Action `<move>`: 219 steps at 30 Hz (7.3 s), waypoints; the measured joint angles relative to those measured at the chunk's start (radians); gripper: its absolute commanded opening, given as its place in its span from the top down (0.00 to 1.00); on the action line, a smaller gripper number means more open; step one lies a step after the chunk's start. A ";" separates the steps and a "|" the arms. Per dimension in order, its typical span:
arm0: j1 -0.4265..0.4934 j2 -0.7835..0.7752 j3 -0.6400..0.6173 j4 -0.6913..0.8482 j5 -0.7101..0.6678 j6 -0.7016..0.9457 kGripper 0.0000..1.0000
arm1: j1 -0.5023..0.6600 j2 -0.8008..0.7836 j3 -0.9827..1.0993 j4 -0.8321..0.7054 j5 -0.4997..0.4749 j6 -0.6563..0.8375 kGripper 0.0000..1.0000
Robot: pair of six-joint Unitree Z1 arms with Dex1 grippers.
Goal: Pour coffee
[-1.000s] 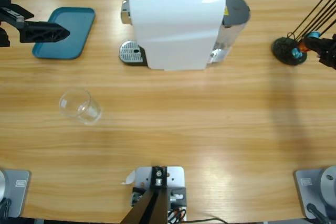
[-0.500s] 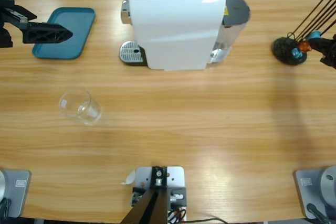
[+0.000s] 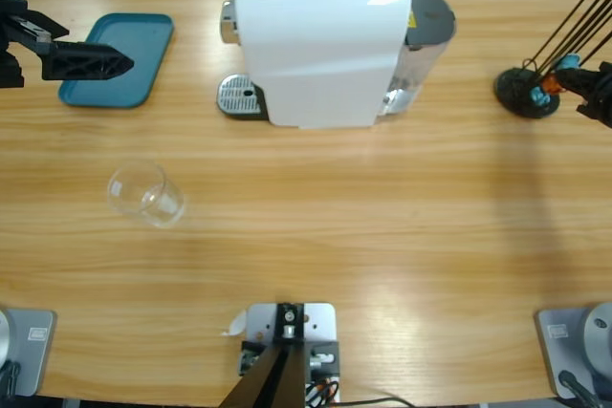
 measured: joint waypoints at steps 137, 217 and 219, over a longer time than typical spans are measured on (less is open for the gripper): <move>0.056 -0.198 0.196 -0.028 -0.062 0.036 0.03 | 0.559 0.298 -1.270 1.076 0.462 -0.685 0.01; 0.057 -0.352 0.239 0.035 -0.063 0.027 0.00 | 0.766 0.388 -1.178 0.694 0.024 0.686 1.00; 0.057 -0.352 0.240 0.035 -0.063 0.027 0.00 | 0.766 0.389 -1.180 0.707 0.024 0.687 1.00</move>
